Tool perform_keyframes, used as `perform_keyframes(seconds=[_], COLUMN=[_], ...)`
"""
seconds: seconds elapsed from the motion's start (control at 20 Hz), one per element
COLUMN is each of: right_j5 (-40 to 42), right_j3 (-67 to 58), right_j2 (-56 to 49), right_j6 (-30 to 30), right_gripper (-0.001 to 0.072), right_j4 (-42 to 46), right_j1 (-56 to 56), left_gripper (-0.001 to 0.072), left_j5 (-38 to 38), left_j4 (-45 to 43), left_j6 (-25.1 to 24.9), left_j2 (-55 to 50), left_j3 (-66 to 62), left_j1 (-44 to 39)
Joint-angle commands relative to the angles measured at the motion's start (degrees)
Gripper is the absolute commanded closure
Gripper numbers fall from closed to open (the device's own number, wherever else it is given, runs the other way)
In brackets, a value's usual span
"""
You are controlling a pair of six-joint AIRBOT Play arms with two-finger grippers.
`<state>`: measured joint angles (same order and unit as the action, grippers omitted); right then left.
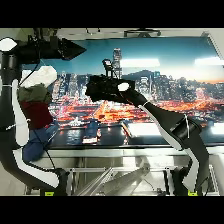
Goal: Fold the shirts.
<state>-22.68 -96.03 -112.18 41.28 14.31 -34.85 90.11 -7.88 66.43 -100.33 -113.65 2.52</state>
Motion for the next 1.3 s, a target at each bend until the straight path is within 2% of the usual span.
perform_keyframes(seconds=[0.0, 0.2, 0.3, 0.4, 0.5, 0.55, 0.6, 1.0, 1.05, 1.1, 1.15, 1.25], right_j5=[-7.67, -25.22, -34.21, -37.83, -37.55, -36.85, -36.52, -29.81, -29.83, -29.79, -29.81, -30.69], right_j3=[-0.04, -0.02, 0.52, 4.24, 8.90, 10.97, 11.72, 11.30, 10.84, 10.40, 9.94, 8.70], right_j2=[4.72, 10.88, 11.19, 11.10, 10.73, 9.73, 8.28, -2.36, -3.41, -4.15, -4.63, -4.33], right_j6=[8.37, 33.97, 40.26, 41.51, 41.46, 41.46, 41.38, 29.75, 27.93, 25.86, 24.50, 22.08], right_gripper=[0.0197, 0.0197, 0.0197, 0.0196, 0.0181, 0.0054, 0.0021, 0.0034, 0.0106, 0.0223, 0.0257, 0.0622], right_j4=[12.09, 35.47, 39.82, 39.47, 39.08, 37.94, 36.72, 13.90, 10.82, 8.20, 5.99, 3.98], right_j1=[5.31, 21.18, 29.42, 35.21, 37.57, 37.68, 37.38, 28.74, 27.67, 26.69, 25.97, 25.27], left_gripper=[0.0687, 0.0687, 0.0687, 0.0687, 0.0687, 0.0687, 0.0687, 0.0687, 0.0687, 0.0687, 0.0687, 0.0688], left_j5=[1.25, 1.44, 1.46, 1.42, 1.25, 1.29, 1.20, 0.92, 0.92, 0.96, 0.98, 0.98], left_j4=[0.09, 0.11, 0.13, 0.09, 0.17, 0.57, 0.57, 0.52, 0.52, 0.52, 0.50, 0.52], left_j6=[-1.31, -1.66, -1.79, -2.56, -2.58, -2.56, -2.56, -2.56, -2.56, -2.56, -2.56, -2.54], left_j2=[0.98, 1.01, 1.01, 0.98, 1.01, 1.01, 1.01, 1.01, 1.01, 1.01, 1.01, 1.01], left_j3=[4.00, 7.32, 8.50, 9.07, 9.03, 9.03, 9.01, 8.98, 8.98, 8.98, 8.98, 8.98], left_j1=[0.48, 1.31, 1.90, 1.90, 1.90, 1.90, 1.90, 1.90, 1.90, 1.90, 1.90, 1.90])
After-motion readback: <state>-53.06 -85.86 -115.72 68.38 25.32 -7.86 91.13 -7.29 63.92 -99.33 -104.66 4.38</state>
